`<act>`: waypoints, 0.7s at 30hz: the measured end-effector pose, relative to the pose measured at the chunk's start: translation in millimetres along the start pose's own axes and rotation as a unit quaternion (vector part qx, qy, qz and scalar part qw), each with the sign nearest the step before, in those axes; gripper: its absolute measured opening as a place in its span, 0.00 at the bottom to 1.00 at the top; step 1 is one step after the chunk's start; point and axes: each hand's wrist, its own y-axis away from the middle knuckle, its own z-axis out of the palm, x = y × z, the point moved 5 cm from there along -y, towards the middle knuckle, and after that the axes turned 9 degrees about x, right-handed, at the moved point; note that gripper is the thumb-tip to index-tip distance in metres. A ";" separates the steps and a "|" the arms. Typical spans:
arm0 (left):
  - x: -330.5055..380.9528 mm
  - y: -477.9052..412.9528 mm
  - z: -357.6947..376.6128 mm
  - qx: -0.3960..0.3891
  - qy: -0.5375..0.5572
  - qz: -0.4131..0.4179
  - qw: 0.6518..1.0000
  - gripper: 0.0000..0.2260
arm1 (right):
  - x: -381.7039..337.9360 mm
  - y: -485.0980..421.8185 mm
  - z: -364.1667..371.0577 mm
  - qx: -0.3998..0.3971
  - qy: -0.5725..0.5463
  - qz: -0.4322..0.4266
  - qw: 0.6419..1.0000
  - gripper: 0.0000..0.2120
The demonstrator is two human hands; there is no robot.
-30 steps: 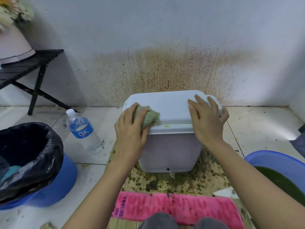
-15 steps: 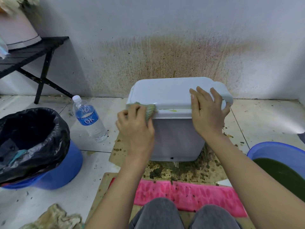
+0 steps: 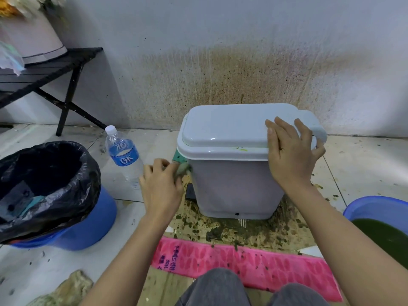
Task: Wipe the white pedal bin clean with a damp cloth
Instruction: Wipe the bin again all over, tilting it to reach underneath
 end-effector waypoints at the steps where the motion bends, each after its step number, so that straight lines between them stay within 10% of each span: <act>1: -0.1 8.8 3.1 0.000 0.018 -0.008 1.000 0.12 | 0.0 0.0 -0.5 0.004 0.002 -0.003 1.000 0.17; 8: 6.0 -13.8 -27.4 0.164 0.202 -0.076 0.963 0.10 | -7.9 -2.3 -0.2 -0.007 0.051 0.026 0.998 0.18; 21: 18.4 -37.0 -21.8 0.064 0.187 0.050 0.979 0.08 | -46.5 14.9 16.1 -0.039 0.073 -0.065 0.994 0.21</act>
